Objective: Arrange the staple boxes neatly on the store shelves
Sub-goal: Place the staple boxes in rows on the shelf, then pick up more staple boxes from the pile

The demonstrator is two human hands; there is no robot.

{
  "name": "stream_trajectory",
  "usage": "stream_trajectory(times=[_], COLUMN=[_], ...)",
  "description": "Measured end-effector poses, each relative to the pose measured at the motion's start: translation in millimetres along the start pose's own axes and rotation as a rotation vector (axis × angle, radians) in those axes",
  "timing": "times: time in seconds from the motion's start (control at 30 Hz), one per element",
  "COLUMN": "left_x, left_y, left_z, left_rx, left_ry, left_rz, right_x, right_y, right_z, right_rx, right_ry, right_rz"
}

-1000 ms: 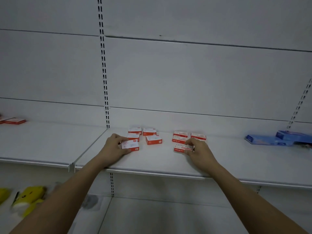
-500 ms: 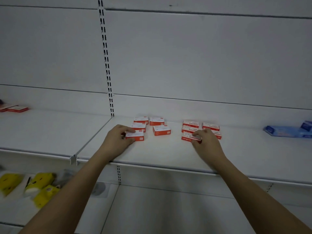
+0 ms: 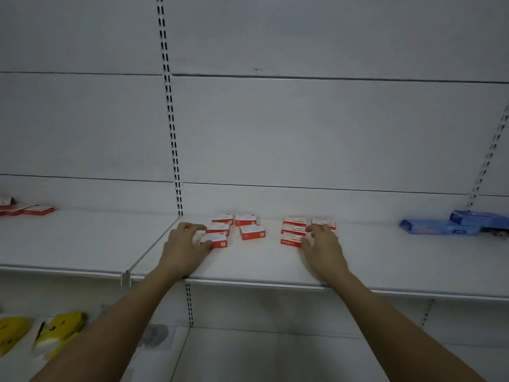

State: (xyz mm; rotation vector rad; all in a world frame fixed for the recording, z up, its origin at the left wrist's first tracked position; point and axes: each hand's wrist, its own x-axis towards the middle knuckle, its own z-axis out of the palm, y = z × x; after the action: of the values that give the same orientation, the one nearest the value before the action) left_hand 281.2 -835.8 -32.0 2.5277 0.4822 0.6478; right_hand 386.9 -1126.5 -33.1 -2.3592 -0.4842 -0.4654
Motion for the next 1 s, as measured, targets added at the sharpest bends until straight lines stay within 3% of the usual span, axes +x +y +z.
stream_trajectory(times=[0.1, 0.23, 0.53, 0.73, 1.0], left_x=[-8.3, -30.7, -86.3, -117.3, -160.9], left_y=[3.0, 7.8, -25.1, -93.9, -242.0], left_z=[-20.6, -47.0, -108.0, -174.7, -287.6], left_rx=[0.166, 0.234, 0.289, 0.217, 0.171], left_ry=[-0.007, -0.044, -0.135, -0.074, -0.055], left_rz=[0.012, -0.025, -0.119, -0.172, -0.289], right_x=[-7.8, -26.0, -68.7, -86.9, -134.0], right_y=[-13.8, -51.8, -166.4, -255.6, -412.0], right_z=[-21.7, -37.7, -6.8, 35.9, 154.8], right_rx=[0.006, -0.017, 0.007, -0.023, -0.023], right_ry=[-0.083, -0.319, -0.607, -0.672, -0.744], right_rz=[0.015, -0.082, -0.268, -0.401, -0.509])
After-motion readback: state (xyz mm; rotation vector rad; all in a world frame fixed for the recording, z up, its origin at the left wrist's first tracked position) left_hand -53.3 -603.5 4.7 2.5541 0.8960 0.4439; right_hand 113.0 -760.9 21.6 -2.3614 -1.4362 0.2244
